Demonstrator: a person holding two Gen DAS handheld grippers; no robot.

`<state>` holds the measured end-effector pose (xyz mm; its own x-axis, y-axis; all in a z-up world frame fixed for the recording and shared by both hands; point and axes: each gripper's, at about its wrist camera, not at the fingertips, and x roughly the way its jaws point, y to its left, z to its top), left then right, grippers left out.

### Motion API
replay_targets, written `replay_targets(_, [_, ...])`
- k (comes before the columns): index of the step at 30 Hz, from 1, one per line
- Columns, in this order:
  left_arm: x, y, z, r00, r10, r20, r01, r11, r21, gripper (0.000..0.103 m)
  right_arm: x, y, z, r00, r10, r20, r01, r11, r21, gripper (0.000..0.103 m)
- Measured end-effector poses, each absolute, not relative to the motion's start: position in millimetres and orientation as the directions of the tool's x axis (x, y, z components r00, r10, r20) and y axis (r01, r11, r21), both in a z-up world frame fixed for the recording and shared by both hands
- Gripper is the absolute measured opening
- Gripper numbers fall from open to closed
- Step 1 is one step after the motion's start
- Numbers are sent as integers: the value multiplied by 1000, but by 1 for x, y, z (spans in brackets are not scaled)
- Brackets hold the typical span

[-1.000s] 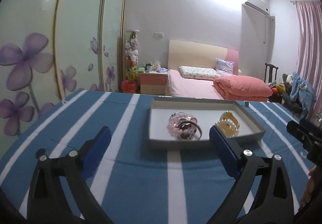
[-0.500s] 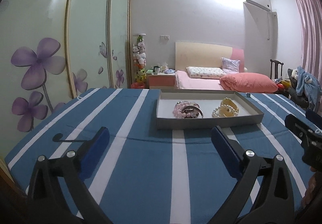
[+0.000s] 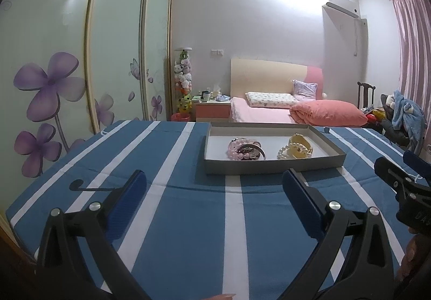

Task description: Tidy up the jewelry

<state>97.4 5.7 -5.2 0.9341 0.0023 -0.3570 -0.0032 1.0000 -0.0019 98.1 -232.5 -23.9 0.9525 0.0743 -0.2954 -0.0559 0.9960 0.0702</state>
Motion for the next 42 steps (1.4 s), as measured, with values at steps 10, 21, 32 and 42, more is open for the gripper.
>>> replay_targets(10, [102, 2, -5, 928, -11, -373, 9, 1000, -7, 98, 98, -234, -23, 951, 73, -299, -54, 996, 74, 99])
replay_targets(21, [104, 1, -5, 926, -15, -376, 13, 1000, -8, 98, 98, -233, -23, 951, 75, -300, -54, 996, 76, 99])
replay_targets(32, [105, -3, -4, 925, -23, -378, 22, 1000, -9, 98, 98, -233, -23, 951, 73, -301, -53, 996, 76, 99])
replay_targets(42, [105, -4, -4, 925, -27, -380, 25, 1000, -10, 98, 98, -233, -23, 951, 74, -301, -53, 996, 76, 99])
